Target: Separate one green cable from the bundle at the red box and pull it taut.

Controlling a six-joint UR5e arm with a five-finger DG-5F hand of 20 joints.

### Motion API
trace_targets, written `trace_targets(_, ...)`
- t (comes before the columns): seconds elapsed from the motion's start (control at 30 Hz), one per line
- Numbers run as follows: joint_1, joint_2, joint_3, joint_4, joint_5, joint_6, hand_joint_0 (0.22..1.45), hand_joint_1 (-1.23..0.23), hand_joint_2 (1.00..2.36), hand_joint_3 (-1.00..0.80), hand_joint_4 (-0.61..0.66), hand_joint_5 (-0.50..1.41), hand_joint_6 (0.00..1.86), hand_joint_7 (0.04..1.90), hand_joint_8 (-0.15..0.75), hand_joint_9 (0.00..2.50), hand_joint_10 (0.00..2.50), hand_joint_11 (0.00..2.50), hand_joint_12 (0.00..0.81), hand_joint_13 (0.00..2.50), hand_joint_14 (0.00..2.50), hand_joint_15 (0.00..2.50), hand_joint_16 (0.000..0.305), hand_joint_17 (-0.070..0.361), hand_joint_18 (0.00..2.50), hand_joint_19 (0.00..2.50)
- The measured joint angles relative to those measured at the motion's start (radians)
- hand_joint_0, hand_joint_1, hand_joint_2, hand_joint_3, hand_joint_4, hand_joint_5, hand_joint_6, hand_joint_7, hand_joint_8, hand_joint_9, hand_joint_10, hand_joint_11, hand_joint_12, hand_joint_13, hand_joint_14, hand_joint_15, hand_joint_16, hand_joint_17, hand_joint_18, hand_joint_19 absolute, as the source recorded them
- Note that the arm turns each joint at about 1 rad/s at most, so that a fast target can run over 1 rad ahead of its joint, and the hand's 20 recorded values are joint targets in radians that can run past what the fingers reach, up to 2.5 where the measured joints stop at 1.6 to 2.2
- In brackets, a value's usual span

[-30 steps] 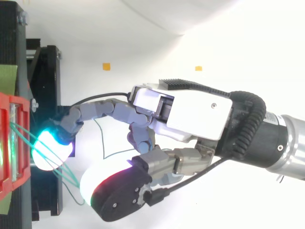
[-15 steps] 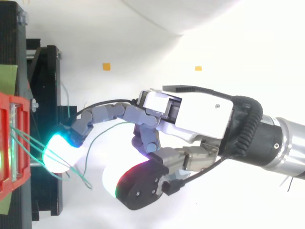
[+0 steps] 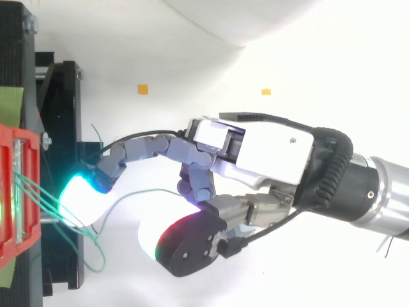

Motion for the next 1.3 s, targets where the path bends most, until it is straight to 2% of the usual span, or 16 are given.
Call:
trace_targets(0.13, -0.002, 0.0, 0.0, -0.011, 0.009, -0.032, 0.34, -0.26, 1.0, -0.5, 0.35, -0.07, 0.5, 0.7, 0.368, 2.17, 0.02, 1.8, 0.511, 1.96, 0.42, 1.51, 0.106, 0.239, 2.18, 1.12)
trace_targets(0.3, -0.006, 0.0, 0.0, -0.028, 0.015, -0.106, 0.34, -0.26, 1.0, -0.5, 0.35, -0.07, 0.5, 0.7, 0.369, 2.17, 0.02, 1.8, 0.512, 1.96, 0.4, 1.51, 0.106, 0.239, 2.17, 1.12)
trace_targets(0.5, -0.005, 0.0, 0.0, -0.018, 0.038, -0.156, 0.34, -0.26, 1.0, -0.5, 0.35, -0.07, 0.5, 0.7, 0.368, 2.16, 0.02, 1.8, 0.512, 1.96, 0.39, 1.51, 0.106, 0.24, 2.17, 1.12)
trace_targets(0.77, 0.004, -0.005, 0.0, 0.02, 0.053, -0.174, 0.34, -0.26, 1.0, -0.5, 0.35, -0.07, 0.5, 0.7, 0.359, 2.16, 0.02, 1.79, 0.515, 1.96, 0.39, 1.51, 0.106, 0.239, 2.16, 1.13)
trace_targets(0.9, 0.017, -0.009, 0.0, 0.065, 0.074, -0.192, 0.34, -0.26, 1.0, -0.5, 0.35, -0.07, 0.5, 0.71, 0.368, 2.16, 0.02, 1.79, 0.513, 1.96, 0.39, 1.52, 0.106, 0.239, 2.16, 1.12)
trace_targets(1.0, 0.024, -0.026, 0.0, 0.086, 0.086, -0.195, 0.34, -0.26, 1.0, -0.5, 0.35, -0.07, 0.5, 0.71, 0.368, 2.16, 0.02, 1.79, 0.517, 1.96, 0.39, 1.52, 0.106, 0.238, 2.16, 1.11)
trace_targets(1.17, 0.031, -0.053, 0.0, 0.135, 0.09, -0.158, 0.34, -0.27, 1.0, -0.5, 0.35, -0.07, 0.5, 0.71, 0.359, 2.17, 0.02, 1.78, 0.512, 1.96, 0.39, 1.53, 0.106, 0.237, 2.15, 1.12)
trace_targets(1.3, 0.034, -0.06, 0.0, 0.149, 0.091, -0.129, 0.34, -0.27, 1.0, -0.5, 0.35, -0.07, 0.5, 0.71, 0.367, 2.16, 0.02, 1.79, 0.514, 1.96, 0.38, 1.52, 0.106, 0.238, 2.15, 1.12)
